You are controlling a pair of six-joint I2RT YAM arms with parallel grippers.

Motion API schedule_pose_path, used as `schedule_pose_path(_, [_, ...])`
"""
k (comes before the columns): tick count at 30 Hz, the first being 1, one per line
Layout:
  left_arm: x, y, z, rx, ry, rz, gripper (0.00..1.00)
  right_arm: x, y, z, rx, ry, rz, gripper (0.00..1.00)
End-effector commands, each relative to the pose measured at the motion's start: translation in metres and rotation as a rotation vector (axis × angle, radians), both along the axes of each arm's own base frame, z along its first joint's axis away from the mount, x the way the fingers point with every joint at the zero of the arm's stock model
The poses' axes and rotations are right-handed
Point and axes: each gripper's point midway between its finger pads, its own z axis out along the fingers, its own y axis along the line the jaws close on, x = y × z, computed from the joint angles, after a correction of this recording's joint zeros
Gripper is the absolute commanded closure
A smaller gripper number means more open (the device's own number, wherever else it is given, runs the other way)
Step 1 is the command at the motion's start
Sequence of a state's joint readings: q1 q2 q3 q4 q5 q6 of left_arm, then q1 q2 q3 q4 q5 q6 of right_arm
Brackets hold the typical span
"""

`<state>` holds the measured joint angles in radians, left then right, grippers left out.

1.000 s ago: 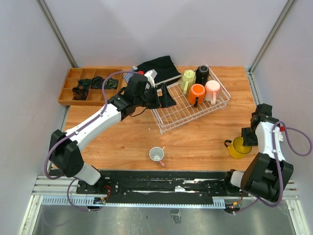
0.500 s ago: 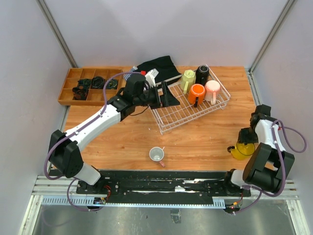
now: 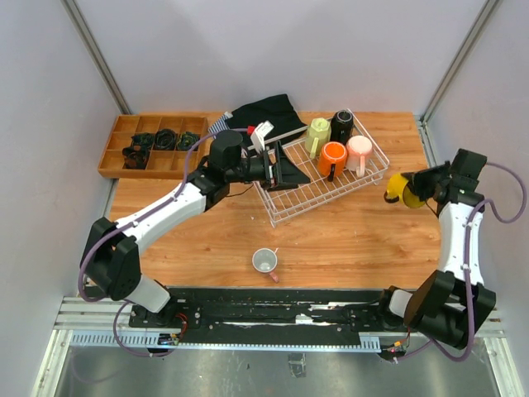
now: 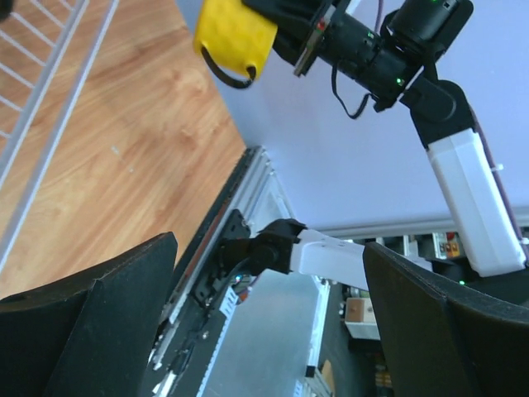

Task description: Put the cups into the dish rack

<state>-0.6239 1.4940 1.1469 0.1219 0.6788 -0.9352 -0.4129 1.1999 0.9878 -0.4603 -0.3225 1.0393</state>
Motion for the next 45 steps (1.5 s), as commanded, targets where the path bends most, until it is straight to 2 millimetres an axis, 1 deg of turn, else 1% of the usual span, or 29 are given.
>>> schedule_pose_path(1, [-0.007,-0.008,0.028,-0.112,-0.034,-0.092,0.00,0.033,0.029,0.123,-0.065,-0.450,0.192,0.99])
schedule_pose_path(4, [-0.003,-0.013,0.037,-0.151,-0.020,-0.100,0.00,0.045,0.057,0.181,-0.080,-0.713,0.321,0.99])
schedule_pose_path(6, [-0.001,-0.017,0.043,-0.176,-0.008,-0.109,0.00,0.047,0.082,0.211,-0.066,-0.852,0.420,0.99])
schedule_pose_path(9, [0.003,-0.024,0.049,-0.188,-0.009,-0.110,0.00,0.045,0.118,0.240,-0.042,-0.978,0.543,0.99])
schedule_pose_path(11, [0.008,-0.028,0.050,-0.185,-0.014,-0.103,0.00,0.042,0.143,0.255,-0.019,-1.035,0.586,0.99])
schedule_pose_path(12, [0.011,-0.031,0.050,-0.185,-0.016,-0.104,0.00,0.039,0.159,0.260,0.008,-1.051,0.612,0.99])
schedule_pose_path(14, [0.018,-0.035,0.053,-0.182,-0.036,-0.097,0.00,0.036,0.182,0.267,0.062,-1.071,0.651,0.99])
schedule_pose_path(17, [0.030,-0.039,0.061,-0.169,-0.082,-0.084,0.00,0.029,0.207,0.274,0.145,-1.093,0.699,0.99])
schedule_pose_path(20, [0.035,-0.043,0.069,-0.177,-0.107,-0.089,0.00,0.023,0.220,0.274,0.167,-1.088,0.730,0.99])
schedule_pose_path(24, [0.040,-0.046,0.072,-0.174,-0.132,-0.086,0.00,0.016,0.230,0.272,0.200,-1.084,0.745,0.99])
schedule_pose_path(29, [0.047,-0.051,0.068,-0.170,-0.123,-0.085,0.01,0.010,0.241,0.274,0.241,-1.093,0.768,0.99])
schedule_pose_path(31, [0.049,-0.052,0.072,-0.189,-0.119,-0.082,0.01,0.009,0.244,0.276,0.248,-1.097,0.777,0.99])
schedule_pose_path(34, [0.050,-0.054,0.083,-0.234,-0.116,-0.081,0.02,0.008,0.249,0.273,0.259,-1.094,0.787,0.99])
schedule_pose_path(36, [0.051,-0.055,0.092,-0.254,-0.121,-0.083,0.06,0.008,0.253,0.270,0.265,-1.089,0.797,0.99])
schedule_pose_path(38, [0.052,-0.056,0.098,-0.262,-0.130,-0.085,0.07,0.008,0.255,0.265,0.262,-1.082,0.806,0.99])
schedule_pose_path(41, [0.050,-0.055,0.107,-0.284,-0.135,-0.090,0.14,0.010,0.256,0.259,0.253,-1.076,0.809,0.99])
schedule_pose_path(45, [0.047,-0.054,0.112,-0.294,-0.139,-0.094,0.23,0.014,0.259,0.247,0.261,-1.056,0.822,0.99])
